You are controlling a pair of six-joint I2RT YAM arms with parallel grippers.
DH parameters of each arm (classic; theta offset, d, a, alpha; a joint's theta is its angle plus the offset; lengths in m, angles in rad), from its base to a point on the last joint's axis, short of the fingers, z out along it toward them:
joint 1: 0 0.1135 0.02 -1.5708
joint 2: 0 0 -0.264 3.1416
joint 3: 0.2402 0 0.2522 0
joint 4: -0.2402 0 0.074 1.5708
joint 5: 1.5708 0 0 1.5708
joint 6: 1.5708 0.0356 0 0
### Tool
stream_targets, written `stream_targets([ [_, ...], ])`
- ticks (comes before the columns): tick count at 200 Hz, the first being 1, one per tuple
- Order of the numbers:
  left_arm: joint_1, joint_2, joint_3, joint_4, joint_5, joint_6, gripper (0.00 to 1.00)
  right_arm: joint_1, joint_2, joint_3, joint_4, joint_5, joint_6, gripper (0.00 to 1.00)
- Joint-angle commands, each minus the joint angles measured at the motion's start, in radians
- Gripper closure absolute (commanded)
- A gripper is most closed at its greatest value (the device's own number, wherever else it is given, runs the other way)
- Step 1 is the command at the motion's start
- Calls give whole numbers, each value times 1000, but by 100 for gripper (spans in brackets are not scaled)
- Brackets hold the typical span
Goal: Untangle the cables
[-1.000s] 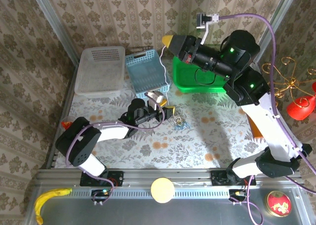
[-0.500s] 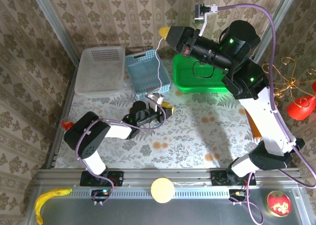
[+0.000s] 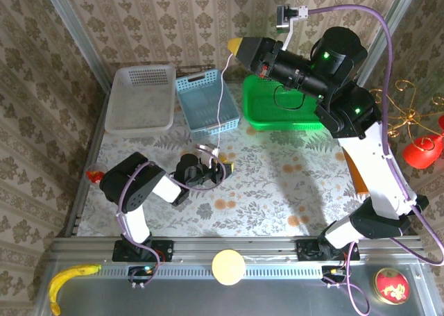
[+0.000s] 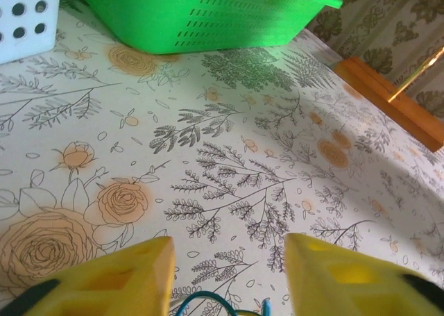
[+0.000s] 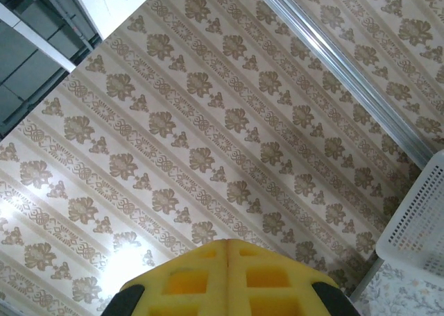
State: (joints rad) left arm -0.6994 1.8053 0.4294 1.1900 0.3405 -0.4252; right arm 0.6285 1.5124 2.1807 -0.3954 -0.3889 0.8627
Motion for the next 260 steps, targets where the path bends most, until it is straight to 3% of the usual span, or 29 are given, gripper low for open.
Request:
stream_targets([
  [1,10,10,-12,74,23,-30,43,-3,2,7,5,13,-12,100],
  [30,10,-24,-14,68,36,-40,37,-6,-10,-21,13,19,-13,100],
  [78,14,-22,-9,29,43,-38,64,-61,-15,0,13,5,3,100],
  [113,14,13,-23,48,40,-43,71,-181,-10,98,22,-59,69,100],
  [169,13,75,-33,55,32,-34,70,-354,103,487,-4,-181,226,100],
  [260,18,109,-65,77,19,-27,70,-596,52,500,181,-226,457,100],
])
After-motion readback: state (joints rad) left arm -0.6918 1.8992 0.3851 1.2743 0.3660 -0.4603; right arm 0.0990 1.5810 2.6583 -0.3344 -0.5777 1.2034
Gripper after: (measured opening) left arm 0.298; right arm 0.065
